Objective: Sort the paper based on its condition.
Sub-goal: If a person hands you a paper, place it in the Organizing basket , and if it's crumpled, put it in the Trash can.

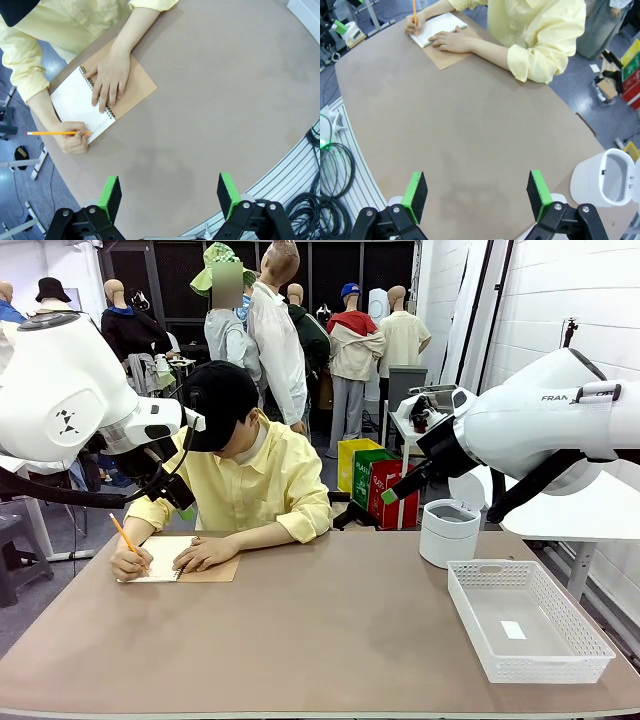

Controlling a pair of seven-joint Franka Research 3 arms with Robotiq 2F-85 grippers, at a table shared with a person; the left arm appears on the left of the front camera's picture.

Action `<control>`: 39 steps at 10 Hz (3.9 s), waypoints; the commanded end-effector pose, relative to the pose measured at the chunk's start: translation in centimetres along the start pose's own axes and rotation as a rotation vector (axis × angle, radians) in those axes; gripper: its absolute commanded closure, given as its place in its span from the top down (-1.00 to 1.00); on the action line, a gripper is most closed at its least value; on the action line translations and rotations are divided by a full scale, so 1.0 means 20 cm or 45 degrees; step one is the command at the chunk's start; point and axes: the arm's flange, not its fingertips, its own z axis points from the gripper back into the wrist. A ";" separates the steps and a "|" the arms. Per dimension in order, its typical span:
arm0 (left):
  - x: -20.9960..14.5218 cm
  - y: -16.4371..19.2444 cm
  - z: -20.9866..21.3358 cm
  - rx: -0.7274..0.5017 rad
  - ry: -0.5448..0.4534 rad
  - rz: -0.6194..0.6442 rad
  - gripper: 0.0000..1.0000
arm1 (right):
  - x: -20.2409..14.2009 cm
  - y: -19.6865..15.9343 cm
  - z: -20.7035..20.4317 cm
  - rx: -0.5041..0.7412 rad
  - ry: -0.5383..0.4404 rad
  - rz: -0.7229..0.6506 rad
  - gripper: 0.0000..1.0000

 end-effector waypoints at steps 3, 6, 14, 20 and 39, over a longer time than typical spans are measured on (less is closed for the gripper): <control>0.00 0.00 0.00 0.002 0.000 -0.001 1.00 | 0.00 0.00 0.00 0.002 0.010 0.003 1.00; 0.00 0.00 0.00 0.002 0.000 -0.001 1.00 | 0.00 0.00 0.00 0.002 0.010 0.003 1.00; 0.00 0.00 0.00 0.002 0.000 -0.001 1.00 | 0.00 0.00 0.00 0.002 0.010 0.003 1.00; 0.00 0.00 0.00 0.002 0.000 -0.001 1.00 | 0.00 0.00 0.00 0.002 0.010 0.003 1.00; 0.00 0.00 0.00 0.002 0.000 -0.001 1.00 | 0.00 0.00 0.00 0.002 0.010 0.003 1.00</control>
